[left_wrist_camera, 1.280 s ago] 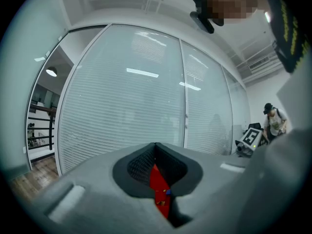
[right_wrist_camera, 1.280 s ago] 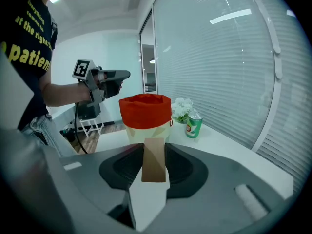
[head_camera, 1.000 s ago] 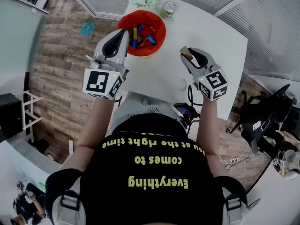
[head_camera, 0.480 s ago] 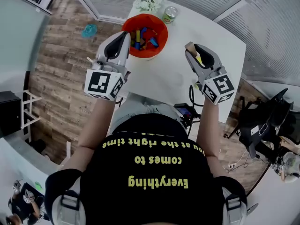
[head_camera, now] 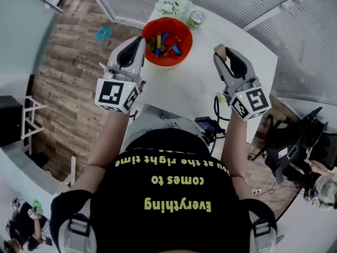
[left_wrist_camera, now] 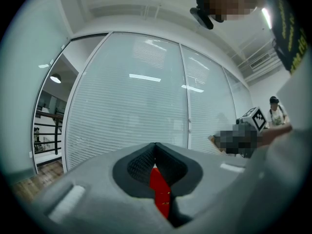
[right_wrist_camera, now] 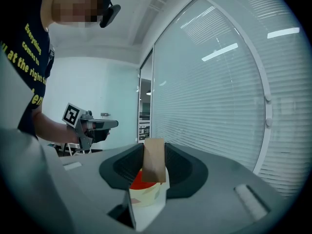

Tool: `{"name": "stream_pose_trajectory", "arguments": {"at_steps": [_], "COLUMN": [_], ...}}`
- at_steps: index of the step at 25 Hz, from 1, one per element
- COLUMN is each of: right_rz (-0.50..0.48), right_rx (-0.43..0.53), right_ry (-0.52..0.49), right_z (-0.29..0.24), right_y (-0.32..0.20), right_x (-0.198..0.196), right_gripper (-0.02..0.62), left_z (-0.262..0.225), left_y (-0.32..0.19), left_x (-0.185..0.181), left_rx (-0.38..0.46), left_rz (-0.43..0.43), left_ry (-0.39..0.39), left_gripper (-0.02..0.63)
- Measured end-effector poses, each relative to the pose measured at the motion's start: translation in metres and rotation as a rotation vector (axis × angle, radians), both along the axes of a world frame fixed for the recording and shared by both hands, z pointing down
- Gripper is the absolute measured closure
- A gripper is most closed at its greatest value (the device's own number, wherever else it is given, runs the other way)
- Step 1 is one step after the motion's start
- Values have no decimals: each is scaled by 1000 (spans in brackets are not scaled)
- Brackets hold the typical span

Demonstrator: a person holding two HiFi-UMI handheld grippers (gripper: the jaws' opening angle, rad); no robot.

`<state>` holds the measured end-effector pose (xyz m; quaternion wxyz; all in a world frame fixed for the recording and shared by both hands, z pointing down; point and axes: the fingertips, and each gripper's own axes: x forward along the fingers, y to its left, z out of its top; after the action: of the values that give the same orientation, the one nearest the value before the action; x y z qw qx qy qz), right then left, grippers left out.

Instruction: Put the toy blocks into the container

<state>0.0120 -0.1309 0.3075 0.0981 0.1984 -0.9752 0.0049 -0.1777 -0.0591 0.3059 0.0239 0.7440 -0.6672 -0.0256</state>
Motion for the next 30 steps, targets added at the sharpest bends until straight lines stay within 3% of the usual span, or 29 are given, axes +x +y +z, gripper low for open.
{"name": "stream_pose_trajectory", "arguments": {"at_steps": [11,25,30], "right_rz": [-100,-263,-303], "right_rx": [-12,-21,-66], "right_ry": [-28,29,44], "right_z": [3,20,39], "right_y": [0,9,9], "right_x": [-44,-112,-131], "right_gripper": [451,451,451], "left_z": [2,13,19], "left_y": [18,38,42], "left_x": [-26,-60,-66], "left_rx": [-10,-30,-41], "left_rz": [-85,-194,-215], "left_ry": [-7,10,17], "left_gripper": [609,609,609]}}
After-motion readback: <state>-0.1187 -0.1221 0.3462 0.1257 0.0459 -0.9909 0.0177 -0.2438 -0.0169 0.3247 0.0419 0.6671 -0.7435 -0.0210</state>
